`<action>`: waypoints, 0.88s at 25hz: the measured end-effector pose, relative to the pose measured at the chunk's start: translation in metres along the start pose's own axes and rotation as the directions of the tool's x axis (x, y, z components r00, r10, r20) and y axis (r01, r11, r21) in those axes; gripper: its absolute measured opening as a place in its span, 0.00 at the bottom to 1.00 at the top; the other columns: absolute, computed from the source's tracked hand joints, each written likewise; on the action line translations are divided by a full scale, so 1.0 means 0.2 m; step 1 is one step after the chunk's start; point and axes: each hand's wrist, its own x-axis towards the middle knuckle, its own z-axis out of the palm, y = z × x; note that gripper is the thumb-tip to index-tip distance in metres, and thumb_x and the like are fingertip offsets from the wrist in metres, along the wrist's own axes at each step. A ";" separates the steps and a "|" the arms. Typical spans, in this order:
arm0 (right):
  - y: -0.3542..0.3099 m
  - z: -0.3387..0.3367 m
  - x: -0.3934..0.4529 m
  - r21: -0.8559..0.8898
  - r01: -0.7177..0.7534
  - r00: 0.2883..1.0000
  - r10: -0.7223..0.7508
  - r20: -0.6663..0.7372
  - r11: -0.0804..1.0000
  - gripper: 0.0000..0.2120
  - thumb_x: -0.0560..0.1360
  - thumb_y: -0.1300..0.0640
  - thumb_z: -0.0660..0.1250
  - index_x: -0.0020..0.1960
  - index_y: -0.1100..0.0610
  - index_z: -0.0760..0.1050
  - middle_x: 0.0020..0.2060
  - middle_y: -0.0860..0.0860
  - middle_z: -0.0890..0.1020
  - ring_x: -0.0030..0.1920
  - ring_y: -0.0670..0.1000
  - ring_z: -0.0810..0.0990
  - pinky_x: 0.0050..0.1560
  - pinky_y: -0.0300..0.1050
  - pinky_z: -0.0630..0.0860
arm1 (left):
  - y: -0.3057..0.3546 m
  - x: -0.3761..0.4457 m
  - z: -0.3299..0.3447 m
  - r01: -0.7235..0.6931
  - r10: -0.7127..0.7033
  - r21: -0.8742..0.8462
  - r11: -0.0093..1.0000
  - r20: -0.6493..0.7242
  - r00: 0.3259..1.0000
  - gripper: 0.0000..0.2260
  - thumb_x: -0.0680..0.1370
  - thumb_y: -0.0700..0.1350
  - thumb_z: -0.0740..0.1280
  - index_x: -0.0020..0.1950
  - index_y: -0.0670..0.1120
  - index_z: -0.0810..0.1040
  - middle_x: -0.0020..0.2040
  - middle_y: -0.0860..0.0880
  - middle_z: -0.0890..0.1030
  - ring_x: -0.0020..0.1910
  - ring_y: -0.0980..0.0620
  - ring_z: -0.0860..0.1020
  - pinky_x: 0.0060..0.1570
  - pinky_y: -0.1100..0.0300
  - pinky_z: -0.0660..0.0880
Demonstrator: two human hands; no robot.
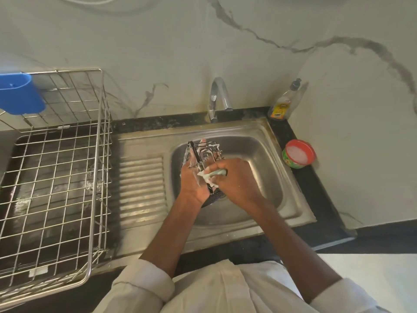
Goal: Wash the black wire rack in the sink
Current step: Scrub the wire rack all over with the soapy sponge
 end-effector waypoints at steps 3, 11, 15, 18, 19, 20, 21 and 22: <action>-0.03 0.02 0.02 0.046 0.015 0.999 -0.014 -0.030 0.999 0.11 0.71 0.62 0.76 0.51 0.49 0.88 0.42 0.43 0.88 0.38 0.42 0.85 0.42 0.43 0.83 | -0.01 0.00 -0.01 0.017 -0.015 0.077 0.997 -0.030 0.999 0.26 0.86 0.59 0.58 0.44 0.42 0.85 0.38 0.44 0.83 0.35 0.47 0.83 0.37 0.55 0.78; 0.10 -0.06 0.02 -0.124 -0.058 0.992 0.043 -0.119 0.991 0.11 0.72 0.60 0.73 0.49 0.46 0.86 0.44 0.42 0.87 0.39 0.39 0.82 0.40 0.33 0.77 | 0.04 0.03 0.05 -0.002 0.004 0.073 0.997 -0.027 1.000 0.33 0.86 0.64 0.52 0.42 0.47 0.90 0.47 0.44 0.87 0.43 0.42 0.86 0.44 0.51 0.83; 0.00 -0.07 0.20 -0.116 0.046 0.998 -0.043 0.035 0.992 0.10 0.75 0.61 0.73 0.53 0.50 0.86 0.44 0.45 0.87 0.38 0.39 0.82 0.38 0.31 0.78 | -0.02 0.02 0.11 0.018 -0.007 0.201 0.980 -0.057 0.998 0.22 0.88 0.57 0.55 0.53 0.45 0.83 0.41 0.45 0.84 0.31 0.49 0.83 0.30 0.58 0.80; -0.06 -0.05 0.39 -0.203 0.075 0.980 -0.110 -0.167 0.976 0.10 0.76 0.61 0.73 0.55 0.50 0.85 0.51 0.48 0.87 0.49 0.45 0.84 0.48 0.34 0.77 | -0.08 -0.02 0.15 -0.008 0.025 0.290 0.957 -0.055 0.998 0.19 0.88 0.52 0.56 0.47 0.46 0.82 0.34 0.48 0.82 0.28 0.50 0.80 0.32 0.56 0.80; -0.07 -0.05 0.43 -0.209 0.083 0.968 -0.128 -0.214 0.974 0.10 0.76 0.61 0.74 0.55 0.50 0.85 0.53 0.48 0.86 0.51 0.45 0.83 0.49 0.32 0.73 | -0.08 -0.02 0.14 -0.017 0.032 0.291 0.957 -0.048 0.998 0.19 0.88 0.54 0.57 0.50 0.46 0.83 0.36 0.48 0.84 0.31 0.49 0.81 0.35 0.54 0.81; -0.06 -0.06 0.44 -0.203 0.102 0.965 -0.146 -0.216 0.974 0.10 0.76 0.61 0.74 0.56 0.50 0.85 0.53 0.48 0.86 0.51 0.44 0.82 0.47 0.29 0.69 | -0.07 -0.03 0.14 -0.029 0.043 0.279 0.960 -0.045 0.998 0.20 0.88 0.56 0.56 0.53 0.46 0.84 0.39 0.48 0.85 0.33 0.49 0.83 0.36 0.53 0.82; -0.04 -0.05 0.43 -0.192 0.135 0.972 -0.167 -0.163 0.972 0.11 0.76 0.61 0.74 0.56 0.51 0.85 0.53 0.48 0.86 0.50 0.44 0.81 0.46 0.27 0.67 | -0.05 -0.03 0.13 -0.046 0.061 0.251 0.967 -0.053 0.997 0.22 0.89 0.57 0.56 0.54 0.45 0.85 0.41 0.46 0.86 0.35 0.48 0.84 0.36 0.53 0.83; -0.01 -0.05 0.39 -0.189 0.178 0.979 -0.193 -0.067 0.966 0.11 0.76 0.62 0.74 0.57 0.52 0.85 0.53 0.49 0.85 0.49 0.45 0.80 0.45 0.27 0.66 | -0.03 -0.02 0.11 -0.070 0.087 0.217 0.974 -0.073 0.993 0.25 0.89 0.57 0.55 0.52 0.44 0.86 0.43 0.45 0.86 0.36 0.47 0.85 0.36 0.54 0.83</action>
